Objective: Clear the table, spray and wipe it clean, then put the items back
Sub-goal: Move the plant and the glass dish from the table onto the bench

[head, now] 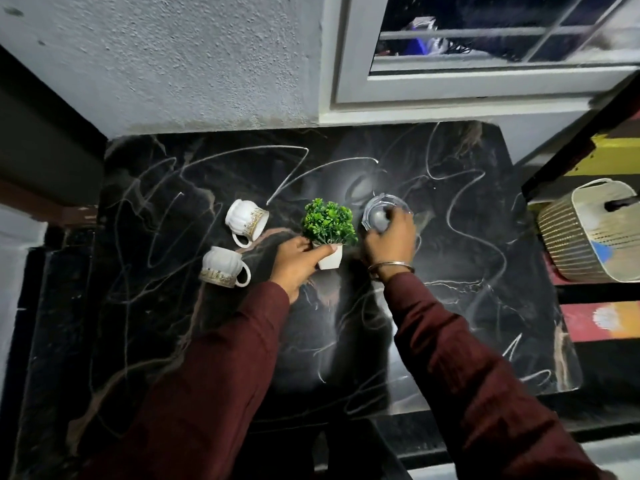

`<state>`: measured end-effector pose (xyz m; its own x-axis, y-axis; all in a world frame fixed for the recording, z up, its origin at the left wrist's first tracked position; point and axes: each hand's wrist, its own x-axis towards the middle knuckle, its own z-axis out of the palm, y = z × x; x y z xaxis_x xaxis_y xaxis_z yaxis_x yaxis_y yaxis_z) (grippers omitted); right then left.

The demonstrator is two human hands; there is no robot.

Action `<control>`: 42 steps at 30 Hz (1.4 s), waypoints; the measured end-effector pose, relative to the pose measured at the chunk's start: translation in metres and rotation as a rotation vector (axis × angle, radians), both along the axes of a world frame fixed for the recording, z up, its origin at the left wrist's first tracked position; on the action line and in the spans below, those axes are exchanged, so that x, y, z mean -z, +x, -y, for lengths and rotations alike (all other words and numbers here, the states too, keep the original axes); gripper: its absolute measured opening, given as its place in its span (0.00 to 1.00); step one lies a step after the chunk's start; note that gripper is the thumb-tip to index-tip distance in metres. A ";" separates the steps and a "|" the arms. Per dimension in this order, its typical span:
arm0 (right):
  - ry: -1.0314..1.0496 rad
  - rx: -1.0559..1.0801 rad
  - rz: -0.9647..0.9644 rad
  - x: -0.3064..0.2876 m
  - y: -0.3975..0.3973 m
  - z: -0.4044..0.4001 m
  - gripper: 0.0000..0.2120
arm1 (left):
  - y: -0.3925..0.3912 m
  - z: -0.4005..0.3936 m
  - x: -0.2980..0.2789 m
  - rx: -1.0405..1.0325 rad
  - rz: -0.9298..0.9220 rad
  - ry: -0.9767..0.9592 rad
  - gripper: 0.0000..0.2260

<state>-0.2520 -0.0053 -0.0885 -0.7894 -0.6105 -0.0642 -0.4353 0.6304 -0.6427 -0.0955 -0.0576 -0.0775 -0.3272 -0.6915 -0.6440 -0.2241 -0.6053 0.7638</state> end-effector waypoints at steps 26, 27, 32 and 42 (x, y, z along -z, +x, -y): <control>0.364 -0.083 0.136 0.012 -0.047 -0.027 0.20 | -0.022 -0.026 0.006 -0.232 -0.060 -0.079 0.05; 0.386 -0.084 0.158 0.013 -0.047 -0.027 0.17 | -0.021 -0.027 0.005 -0.228 -0.065 -0.092 0.05; 0.339 -0.030 0.286 0.001 -0.047 -0.033 0.17 | -0.012 -0.035 -0.006 -0.249 -0.070 -0.130 0.09; 0.116 0.241 0.423 -0.057 -0.040 -0.071 0.15 | -0.010 -0.042 -0.039 -0.114 -0.185 -0.105 0.16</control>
